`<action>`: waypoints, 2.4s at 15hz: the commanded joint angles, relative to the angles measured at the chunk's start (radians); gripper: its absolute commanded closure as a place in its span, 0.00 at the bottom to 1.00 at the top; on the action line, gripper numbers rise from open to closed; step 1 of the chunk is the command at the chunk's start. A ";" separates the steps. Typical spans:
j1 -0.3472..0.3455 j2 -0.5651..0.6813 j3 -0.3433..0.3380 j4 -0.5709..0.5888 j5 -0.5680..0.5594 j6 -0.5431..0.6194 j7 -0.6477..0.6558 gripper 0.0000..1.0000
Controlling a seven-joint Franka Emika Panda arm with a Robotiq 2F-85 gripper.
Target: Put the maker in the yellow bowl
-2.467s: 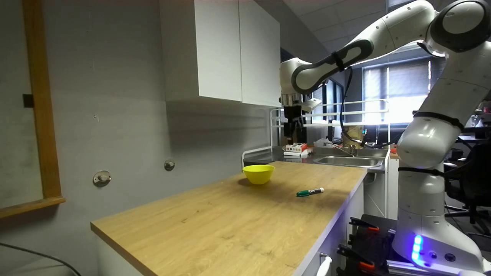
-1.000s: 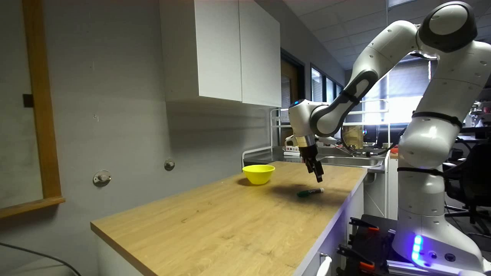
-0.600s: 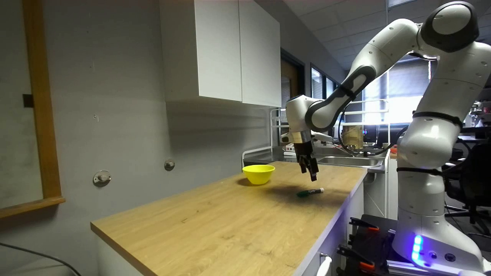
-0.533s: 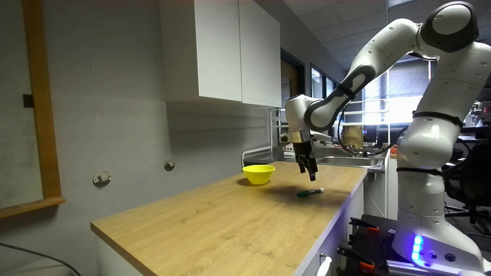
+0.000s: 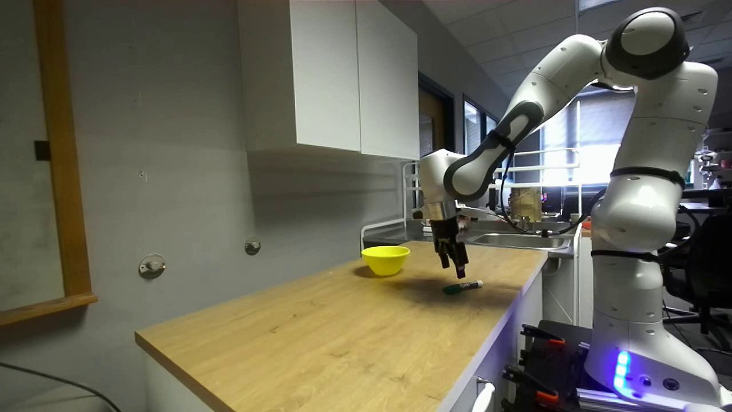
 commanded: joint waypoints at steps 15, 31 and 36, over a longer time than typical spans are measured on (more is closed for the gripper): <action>-0.023 0.152 0.004 0.026 0.036 0.080 -0.053 0.40; -0.083 -0.069 0.037 0.060 -0.114 0.060 0.343 0.87; -0.128 -0.140 0.068 0.159 -0.113 0.038 0.541 0.87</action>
